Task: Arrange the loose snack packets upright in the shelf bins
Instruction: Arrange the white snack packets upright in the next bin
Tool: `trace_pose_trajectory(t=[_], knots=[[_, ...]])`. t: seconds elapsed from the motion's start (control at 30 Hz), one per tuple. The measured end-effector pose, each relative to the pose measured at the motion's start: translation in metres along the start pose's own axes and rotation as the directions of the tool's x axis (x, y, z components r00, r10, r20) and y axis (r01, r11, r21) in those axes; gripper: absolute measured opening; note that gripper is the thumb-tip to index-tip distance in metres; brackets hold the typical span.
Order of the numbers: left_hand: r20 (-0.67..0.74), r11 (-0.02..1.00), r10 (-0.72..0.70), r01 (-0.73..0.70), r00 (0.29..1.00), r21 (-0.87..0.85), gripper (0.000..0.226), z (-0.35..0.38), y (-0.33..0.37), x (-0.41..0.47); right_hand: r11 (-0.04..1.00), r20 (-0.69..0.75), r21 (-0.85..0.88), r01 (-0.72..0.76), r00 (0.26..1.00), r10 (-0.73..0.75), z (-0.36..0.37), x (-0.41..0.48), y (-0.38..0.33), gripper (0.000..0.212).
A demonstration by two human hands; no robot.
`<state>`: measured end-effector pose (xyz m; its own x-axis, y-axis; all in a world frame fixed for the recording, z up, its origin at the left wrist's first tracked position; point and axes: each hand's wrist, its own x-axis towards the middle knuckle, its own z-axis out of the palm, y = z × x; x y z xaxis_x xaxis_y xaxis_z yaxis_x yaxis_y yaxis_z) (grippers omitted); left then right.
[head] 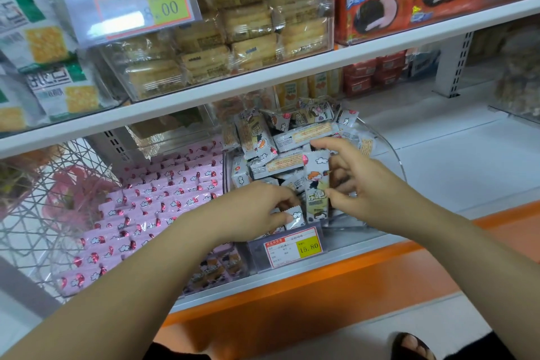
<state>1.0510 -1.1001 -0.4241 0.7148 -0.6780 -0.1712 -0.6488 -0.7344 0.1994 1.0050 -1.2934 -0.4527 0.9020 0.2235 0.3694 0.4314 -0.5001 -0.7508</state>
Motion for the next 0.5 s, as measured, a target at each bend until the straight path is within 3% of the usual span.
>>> trace_pose_trajectory(t=[0.1, 0.23, 0.5], knots=[[0.005, 1.0, 0.002, -0.002, 1.0, 0.005, 0.036, 0.0, 0.0, 0.0, 0.996, 0.029, -0.087, -0.015, 0.999, 0.017, -0.004, 0.0, 0.004, 0.062], [0.0, 1.0, 0.002, -0.002, 1.0, 0.013, 0.034, 0.002, -0.002, 0.0, 0.986, 0.101, -0.164, 0.013, 0.995, 0.003, 0.003, 0.0, 0.01, 0.038], [-0.002, 1.0, 0.008, -0.008, 1.0, 0.025, 0.033, 0.004, -0.004, 0.003, 0.972, 0.142, -0.203, -0.119, 0.979, 0.15, 0.0, 0.008, 0.019, 0.039]])
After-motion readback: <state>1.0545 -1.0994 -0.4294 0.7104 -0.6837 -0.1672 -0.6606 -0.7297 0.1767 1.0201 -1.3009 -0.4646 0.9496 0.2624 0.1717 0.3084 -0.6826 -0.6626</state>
